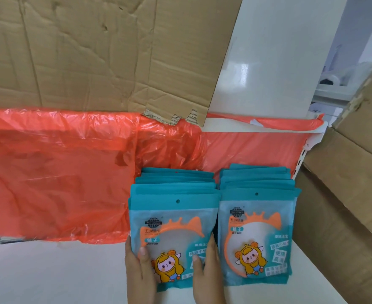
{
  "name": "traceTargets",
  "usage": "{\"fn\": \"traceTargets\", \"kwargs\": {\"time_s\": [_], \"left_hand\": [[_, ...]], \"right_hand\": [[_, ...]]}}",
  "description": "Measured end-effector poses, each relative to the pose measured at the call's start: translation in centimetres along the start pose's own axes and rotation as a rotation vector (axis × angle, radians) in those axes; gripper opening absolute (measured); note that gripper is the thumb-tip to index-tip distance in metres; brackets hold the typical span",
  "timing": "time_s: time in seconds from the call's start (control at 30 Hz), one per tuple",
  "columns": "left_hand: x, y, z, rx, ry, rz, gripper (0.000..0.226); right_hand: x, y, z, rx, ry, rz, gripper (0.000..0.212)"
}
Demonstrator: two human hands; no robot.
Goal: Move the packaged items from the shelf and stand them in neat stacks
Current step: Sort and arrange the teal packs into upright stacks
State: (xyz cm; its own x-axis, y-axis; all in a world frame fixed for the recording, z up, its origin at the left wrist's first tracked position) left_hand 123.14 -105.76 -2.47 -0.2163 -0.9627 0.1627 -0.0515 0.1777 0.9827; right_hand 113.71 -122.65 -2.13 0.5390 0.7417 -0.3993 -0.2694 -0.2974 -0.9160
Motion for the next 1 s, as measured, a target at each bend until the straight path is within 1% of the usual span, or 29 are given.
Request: {"fn": "traceTargets", "kwargs": {"time_s": [0.07,0.17,0.2,0.27,0.3,0.37,0.4,0.43,0.47,0.5,0.53,0.6,0.63,0.7,0.73,0.8,0.83,1.0], "left_hand": [[0.1,0.0,-0.4,0.002,0.007,0.006,0.118],[-0.1,-0.1,-0.7,0.035,0.012,0.003,0.101],[-0.2,-0.1,-0.7,0.032,0.023,0.006,0.097],[-0.3,-0.1,-0.5,0.033,0.024,0.009,0.095],[-0.1,0.0,-0.6,0.029,0.015,0.003,0.095],[0.0,0.0,-0.6,0.001,-0.014,-0.012,0.092],[0.0,0.3,-0.7,-0.012,-0.023,-0.007,0.094],[-0.4,0.1,-1.1,-0.047,-0.01,0.006,0.103],[-0.8,-0.6,-1.6,-0.103,0.012,0.019,0.118],[-1.3,-1.3,-1.9,-0.125,0.023,0.023,0.126],[-1.2,-1.2,-1.7,-0.122,-0.001,0.016,0.121],[-0.6,-0.7,-0.9,-0.113,-0.077,-0.047,0.094],[-0.5,-0.8,-0.6,-0.139,-0.104,-0.053,0.09],[-0.4,-0.7,-0.3,-0.165,-0.135,-0.044,0.096],[-0.3,0.0,0.0,-0.157,-0.156,-0.054,0.095],[-0.4,0.5,0.1,-0.163,-0.177,-0.075,0.076],[-0.6,0.5,0.2,-0.168,-0.184,-0.096,0.071],[-2.8,0.9,1.1,-0.184,-0.216,-0.268,0.072]], "right_hand": [[0.0,0.2,-0.3,0.017,0.017,0.029,0.069],[0.3,0.4,-0.2,0.026,0.045,0.037,0.071],[0.5,0.3,-0.1,0.019,0.05,0.032,0.075],[0.4,0.1,0.0,-0.001,0.069,0.027,0.089],[0.4,0.2,0.0,-0.002,0.066,0.019,0.089],[0.6,0.5,0.1,0.011,0.043,0.009,0.077],[0.7,0.9,0.1,0.011,0.038,0.013,0.075],[0.8,1.0,0.1,0.006,0.036,0.014,0.075],[0.9,1.1,0.1,0.008,0.029,0.008,0.077],[1.0,1.0,0.1,0.006,0.018,0.004,0.079],[1.0,0.9,0.2,0.004,0.007,0.0,0.082],[0.9,1.2,0.3,0.028,-0.025,-0.027,0.084],[0.8,1.4,0.4,0.042,-0.047,-0.042,0.083],[0.6,1.6,0.5,0.059,-0.091,-0.077,0.083],[0.6,1.6,0.7,0.063,-0.114,-0.099,0.083],[0.7,1.3,1.1,0.06,-0.151,-0.147,0.084],[0.7,1.2,1.3,0.059,-0.16,-0.179,0.084],[0.3,0.5,2.3,0.046,-0.139,-0.261,0.08]]}}
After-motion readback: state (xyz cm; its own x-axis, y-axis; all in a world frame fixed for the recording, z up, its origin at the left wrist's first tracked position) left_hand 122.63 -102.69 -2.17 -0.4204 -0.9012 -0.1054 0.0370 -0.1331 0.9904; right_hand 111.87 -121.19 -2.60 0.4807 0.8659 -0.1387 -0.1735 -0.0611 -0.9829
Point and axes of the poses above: each hand's wrist, its own z-axis away from the middle knuckle, its own x-axis out of the palm, y = z × x, the point moved 9 cm from there along -z, towards the middle knuckle, and after that the axes turned 10 degrees about -y, right-handed, at the moved point
